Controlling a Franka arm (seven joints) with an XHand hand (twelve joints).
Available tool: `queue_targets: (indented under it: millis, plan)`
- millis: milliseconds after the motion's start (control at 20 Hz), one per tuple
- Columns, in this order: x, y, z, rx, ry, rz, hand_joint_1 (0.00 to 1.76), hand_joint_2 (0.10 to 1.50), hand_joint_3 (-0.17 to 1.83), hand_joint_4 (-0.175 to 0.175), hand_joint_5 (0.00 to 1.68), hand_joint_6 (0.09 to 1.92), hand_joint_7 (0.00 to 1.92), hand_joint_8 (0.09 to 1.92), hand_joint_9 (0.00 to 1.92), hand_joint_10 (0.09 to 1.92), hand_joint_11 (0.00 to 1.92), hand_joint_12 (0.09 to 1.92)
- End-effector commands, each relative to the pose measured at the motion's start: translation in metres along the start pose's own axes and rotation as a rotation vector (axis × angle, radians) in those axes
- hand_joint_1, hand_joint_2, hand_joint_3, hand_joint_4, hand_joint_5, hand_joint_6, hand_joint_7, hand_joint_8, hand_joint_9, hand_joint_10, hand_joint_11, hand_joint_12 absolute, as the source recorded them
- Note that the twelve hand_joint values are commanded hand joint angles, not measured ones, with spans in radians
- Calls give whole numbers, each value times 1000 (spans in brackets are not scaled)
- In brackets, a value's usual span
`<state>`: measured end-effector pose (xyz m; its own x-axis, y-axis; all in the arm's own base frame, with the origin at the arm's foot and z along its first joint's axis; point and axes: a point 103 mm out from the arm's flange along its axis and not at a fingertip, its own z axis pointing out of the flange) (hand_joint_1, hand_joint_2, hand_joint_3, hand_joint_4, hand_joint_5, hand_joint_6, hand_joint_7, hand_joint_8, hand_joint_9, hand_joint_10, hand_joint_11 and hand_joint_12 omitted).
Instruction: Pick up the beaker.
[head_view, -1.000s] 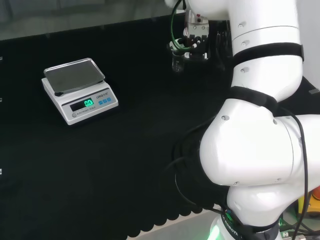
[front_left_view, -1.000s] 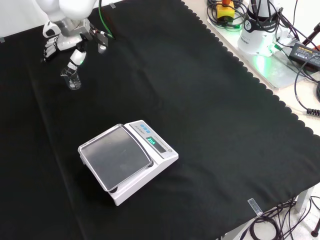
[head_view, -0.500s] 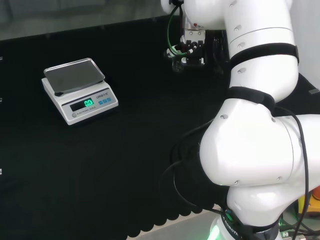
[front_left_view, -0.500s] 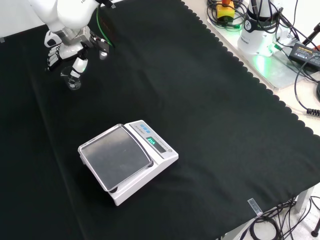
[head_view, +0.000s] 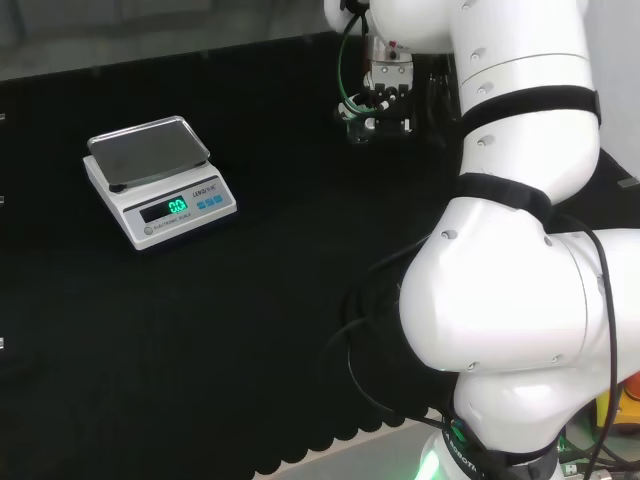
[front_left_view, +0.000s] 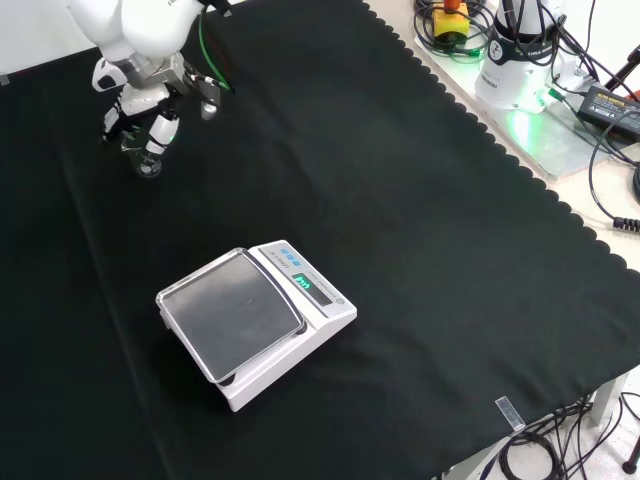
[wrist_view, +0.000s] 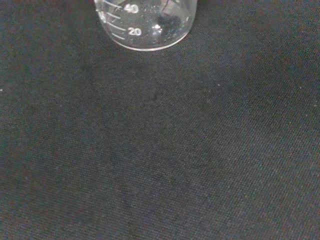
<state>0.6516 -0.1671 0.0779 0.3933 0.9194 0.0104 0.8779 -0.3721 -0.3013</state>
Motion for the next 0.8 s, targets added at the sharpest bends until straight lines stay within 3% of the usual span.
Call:
queue_targets:
  millis: [50, 150, 250, 300, 350, 400, 450, 600, 800]
  plan:
    - [0, -4, -3, -152, -13, -2, 650, 990, 163, -165, 788, 472, 1178, 748, 1446, 584, 1161, 1101]
    - [1, -5, -4, -188, -16, -7, 750, 972, 187, -173, 959, 641, 1348, 713, 1622, 529, 1319, 991]
    - [2, -7, -6, -230, -20, -14, 821, 949, 222, -175, 1077, 685, 1463, 667, 1744, 470, 1409, 921]
    - [3, -9, -8, -255, -23, -18, 923, 933, 236, -73, 1116, 711, 1508, 647, 1795, 452, 1445, 898]
    - [3, -11, -10, -277, -28, -22, 1003, 901, 282, 4, 1145, 729, 1555, 610, 1844, 429, 1481, 872]
    - [2, -13, -14, -295, -34, -24, 1056, 855, 355, 46, 1170, 733, 1597, 566, 1879, 413, 1511, 845]
    - [2, -15, -20, -311, -39, -28, 1091, 801, 444, 55, 1195, 732, 1637, 522, 1900, 420, 1539, 822]
    - [0, -29, -46, -359, -68, -47, 1148, 673, 653, -6, 1253, 714, 1722, 427, 1919, 460, 1595, 780]
    - [-4, -57, -96, -393, -99, -67, 1190, 562, 825, -143, 1306, 700, 1816, 340, 1920, 507, 1621, 758]
